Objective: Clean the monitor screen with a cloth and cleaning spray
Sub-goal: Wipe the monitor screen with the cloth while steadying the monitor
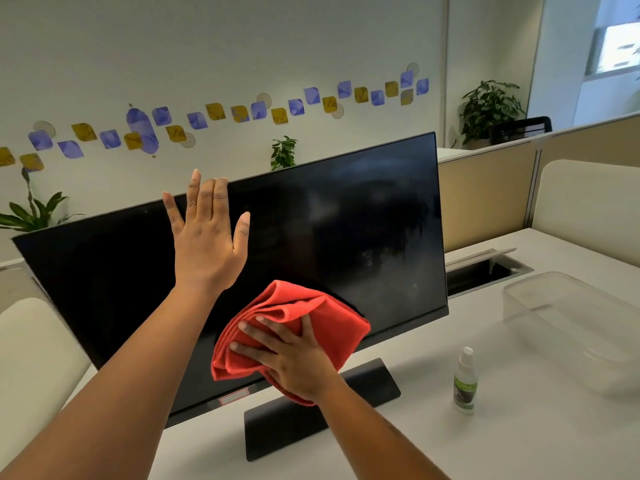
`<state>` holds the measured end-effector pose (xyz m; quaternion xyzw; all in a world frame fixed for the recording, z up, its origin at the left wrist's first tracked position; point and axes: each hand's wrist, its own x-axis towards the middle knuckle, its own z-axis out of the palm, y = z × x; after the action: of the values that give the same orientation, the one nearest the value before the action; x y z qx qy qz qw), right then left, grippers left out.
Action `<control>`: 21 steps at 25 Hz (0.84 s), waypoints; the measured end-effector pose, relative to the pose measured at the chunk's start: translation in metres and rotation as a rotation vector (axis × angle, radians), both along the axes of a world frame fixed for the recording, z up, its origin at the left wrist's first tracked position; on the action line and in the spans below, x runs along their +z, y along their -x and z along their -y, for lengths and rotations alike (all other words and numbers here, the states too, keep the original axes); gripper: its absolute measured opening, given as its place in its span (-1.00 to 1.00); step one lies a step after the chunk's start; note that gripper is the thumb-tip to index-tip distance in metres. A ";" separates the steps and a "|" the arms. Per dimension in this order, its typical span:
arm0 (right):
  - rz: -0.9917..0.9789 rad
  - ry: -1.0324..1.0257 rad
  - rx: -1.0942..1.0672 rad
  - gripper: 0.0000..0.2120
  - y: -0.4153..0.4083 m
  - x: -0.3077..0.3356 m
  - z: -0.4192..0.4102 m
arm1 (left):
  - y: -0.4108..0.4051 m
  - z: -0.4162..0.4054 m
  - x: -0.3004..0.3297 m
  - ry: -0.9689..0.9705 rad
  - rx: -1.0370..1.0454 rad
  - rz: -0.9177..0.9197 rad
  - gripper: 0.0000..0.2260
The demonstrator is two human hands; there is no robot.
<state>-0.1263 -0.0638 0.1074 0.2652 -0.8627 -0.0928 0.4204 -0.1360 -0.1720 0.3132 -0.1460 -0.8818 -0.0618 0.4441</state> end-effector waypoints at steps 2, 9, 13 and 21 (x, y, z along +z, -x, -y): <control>-0.040 0.070 -0.046 -0.44 0.007 0.007 -0.021 | 0.000 -0.001 0.000 -0.005 -0.022 0.002 -0.42; -0.169 0.752 -0.337 -0.41 0.027 0.035 -0.107 | 0.002 0.000 0.004 -0.005 -0.071 -0.009 -0.43; -0.116 1.212 -0.475 -0.47 0.037 0.062 -0.130 | 0.003 -0.001 0.005 -0.012 -0.102 -0.006 -0.46; -0.131 1.004 -0.243 -0.51 0.033 0.061 -0.065 | 0.002 -0.004 0.004 -0.014 -0.039 -0.002 -0.48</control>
<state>-0.1592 0.0014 0.1681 -0.0776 -0.7973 0.2680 0.5352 -0.1376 -0.1681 0.3173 -0.1599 -0.8779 -0.0765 0.4447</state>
